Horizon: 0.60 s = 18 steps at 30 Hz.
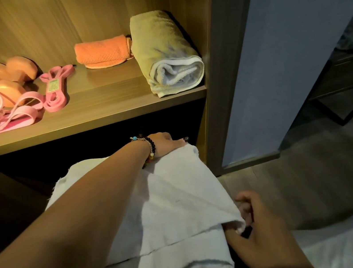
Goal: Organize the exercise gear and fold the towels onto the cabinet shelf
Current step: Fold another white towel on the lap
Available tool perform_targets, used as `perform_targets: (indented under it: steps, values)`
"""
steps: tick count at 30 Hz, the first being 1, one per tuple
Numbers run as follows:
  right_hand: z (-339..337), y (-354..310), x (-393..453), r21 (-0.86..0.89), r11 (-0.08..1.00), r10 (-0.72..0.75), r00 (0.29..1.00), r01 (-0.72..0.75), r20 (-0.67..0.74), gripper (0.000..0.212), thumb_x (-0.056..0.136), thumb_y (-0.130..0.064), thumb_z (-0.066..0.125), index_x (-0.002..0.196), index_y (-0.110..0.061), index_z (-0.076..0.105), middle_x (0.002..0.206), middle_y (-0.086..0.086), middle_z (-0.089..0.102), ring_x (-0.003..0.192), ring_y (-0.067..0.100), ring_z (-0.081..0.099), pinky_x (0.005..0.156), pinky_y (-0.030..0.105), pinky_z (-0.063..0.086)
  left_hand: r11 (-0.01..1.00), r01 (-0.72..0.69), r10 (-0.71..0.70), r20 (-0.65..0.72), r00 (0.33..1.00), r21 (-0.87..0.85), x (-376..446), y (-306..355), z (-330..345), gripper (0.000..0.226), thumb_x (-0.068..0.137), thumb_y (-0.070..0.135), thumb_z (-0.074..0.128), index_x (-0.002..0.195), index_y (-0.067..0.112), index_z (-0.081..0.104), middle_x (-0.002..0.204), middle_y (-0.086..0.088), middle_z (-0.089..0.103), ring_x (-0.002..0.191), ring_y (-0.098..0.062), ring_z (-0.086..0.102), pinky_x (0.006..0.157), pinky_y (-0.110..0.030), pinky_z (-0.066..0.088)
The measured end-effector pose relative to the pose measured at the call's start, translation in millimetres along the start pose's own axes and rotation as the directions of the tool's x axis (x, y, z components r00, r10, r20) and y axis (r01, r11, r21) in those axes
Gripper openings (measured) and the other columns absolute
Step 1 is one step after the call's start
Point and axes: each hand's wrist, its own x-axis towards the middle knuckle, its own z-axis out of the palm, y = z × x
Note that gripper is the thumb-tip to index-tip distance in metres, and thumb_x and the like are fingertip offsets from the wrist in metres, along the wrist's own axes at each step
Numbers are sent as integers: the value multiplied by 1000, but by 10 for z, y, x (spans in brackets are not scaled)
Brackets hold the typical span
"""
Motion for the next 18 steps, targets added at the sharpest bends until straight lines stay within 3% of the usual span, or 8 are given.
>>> perform_targets:
  steps: [1,2,3,5,6,9,15,18]
  values:
    - [14,12,30,16,997,77,996,-78,52,22,85,-39,65,92,-39,43,92,-19,50,80,-2,50,61,6,36,1000,0,0,4,1000,-6,-7,-21,-11,62,90,68,40,118,17,59,109,-1,55,109,-23,53,95,-37,42]
    - [62,-4,47,9,998,61,998,-61,31,12,88,-39,61,91,-35,50,89,-16,52,77,0,50,61,7,38,1000,-20,20,-6,1000,-7,-9,-40,-23,61,89,68,42,114,15,61,104,-2,56,105,-23,54,91,-36,43]
    - [88,-56,51,-19,998,-53,998,52,-41,11,93,-38,55,88,-28,58,82,-12,52,72,3,51,60,8,40,998,-56,56,-29,998,1,0,-59,-38,57,89,65,45,107,13,61,99,-2,55,99,-22,53,86,-34,42]
    - [175,-67,68,-85,973,-229,944,214,-236,49,99,-36,42,66,-8,65,65,-5,48,59,8,51,46,13,40,990,-138,138,-109,984,6,5,-97,-64,44,90,56,53,91,12,57,86,-1,52,89,-21,50,77,-30,38]
    - [173,-90,50,-77,967,-253,930,241,-268,52,96,-37,42,60,-6,63,58,-6,47,56,8,52,44,17,40,985,-171,165,-162,973,-24,8,-128,-77,38,90,51,56,81,14,53,80,0,49,84,-20,49,73,-30,36]
    - [82,-66,-1,-139,914,-399,907,382,-133,35,89,-33,48,63,-11,57,58,-7,53,58,9,50,48,27,44,968,-219,171,-321,932,-121,29,-239,-52,37,89,40,64,65,22,42,75,0,51,79,-21,50,69,-31,37]
    - [-87,-181,-87,-419,737,-627,767,530,-134,21,73,-27,49,55,-17,49,56,-4,46,57,9,38,60,24,30,950,-226,106,-457,883,-216,31,-166,235,40,85,39,68,63,22,40,67,-1,48,71,-22,49,64,-31,36]
    - [-73,-121,-91,-490,687,-613,790,536,7,17,66,-30,47,53,-21,44,53,-9,40,51,9,35,57,22,25,964,-160,59,-418,907,-210,-52,-140,204,30,86,46,64,76,21,52,87,-6,62,86,-25,58,72,-33,44]
